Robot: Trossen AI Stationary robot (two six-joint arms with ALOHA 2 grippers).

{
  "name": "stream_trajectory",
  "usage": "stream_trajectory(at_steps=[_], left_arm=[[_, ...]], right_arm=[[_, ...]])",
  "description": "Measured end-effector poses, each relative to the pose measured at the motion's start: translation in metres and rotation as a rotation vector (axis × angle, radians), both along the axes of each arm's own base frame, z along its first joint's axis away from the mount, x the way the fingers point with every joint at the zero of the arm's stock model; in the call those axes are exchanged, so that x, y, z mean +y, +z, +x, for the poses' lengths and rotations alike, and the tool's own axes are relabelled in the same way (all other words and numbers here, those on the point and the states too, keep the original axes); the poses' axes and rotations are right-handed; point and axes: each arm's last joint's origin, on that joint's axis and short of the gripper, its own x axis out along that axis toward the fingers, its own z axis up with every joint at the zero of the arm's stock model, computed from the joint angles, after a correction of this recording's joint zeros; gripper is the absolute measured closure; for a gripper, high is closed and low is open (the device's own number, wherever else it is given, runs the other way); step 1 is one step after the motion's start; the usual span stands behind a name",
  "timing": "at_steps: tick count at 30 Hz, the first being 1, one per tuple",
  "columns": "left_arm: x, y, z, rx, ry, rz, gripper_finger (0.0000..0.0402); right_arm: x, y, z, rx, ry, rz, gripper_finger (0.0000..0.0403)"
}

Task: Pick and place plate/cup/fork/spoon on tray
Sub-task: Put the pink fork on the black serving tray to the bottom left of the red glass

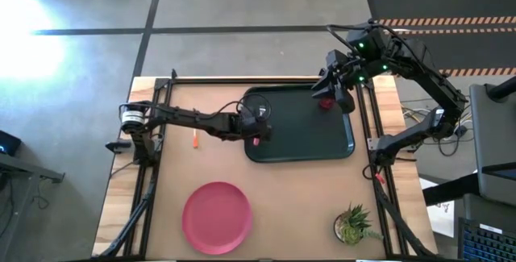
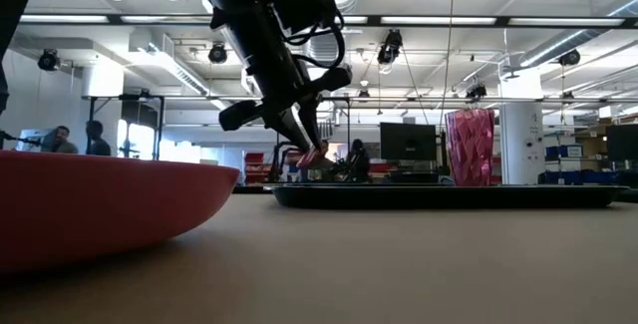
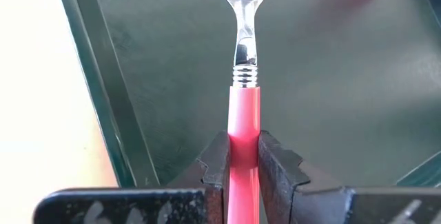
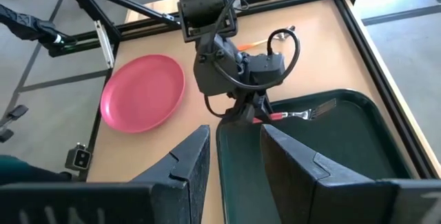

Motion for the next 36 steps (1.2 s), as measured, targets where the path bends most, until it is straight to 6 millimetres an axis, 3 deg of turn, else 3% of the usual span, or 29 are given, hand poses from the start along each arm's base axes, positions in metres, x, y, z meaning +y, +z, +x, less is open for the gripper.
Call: stream_trajectory(at_steps=[11,17,20,30,36], left_arm=[[0.0,0.0,0.002,-0.021,-0.033,0.001,0.0366],[-0.002,-0.001,0.008,-0.049,-0.111,-0.019,0.0266],[-0.002,-0.001,0.008,-0.051,-0.109,-0.02,0.024],[-0.001,0.0,0.007,-0.053,-0.109,-0.02,0.023],[0.0,0.01,0.016,-0.179,-0.143,0.002,0.0229]], right_arm=[[0.0,0.0,0.0,-0.001,0.003,-0.001,0.0284],[0.0,0.0,0.0,-0.001,0.003,-0.002,0.0284],[0.0,0.0,0.0,-0.001,0.003,-0.002,0.0284],[0.002,0.0,-0.004,0.008,0.002,0.002,0.0284],[0.002,0.001,-0.004,0.008,0.001,0.004,0.0284]])
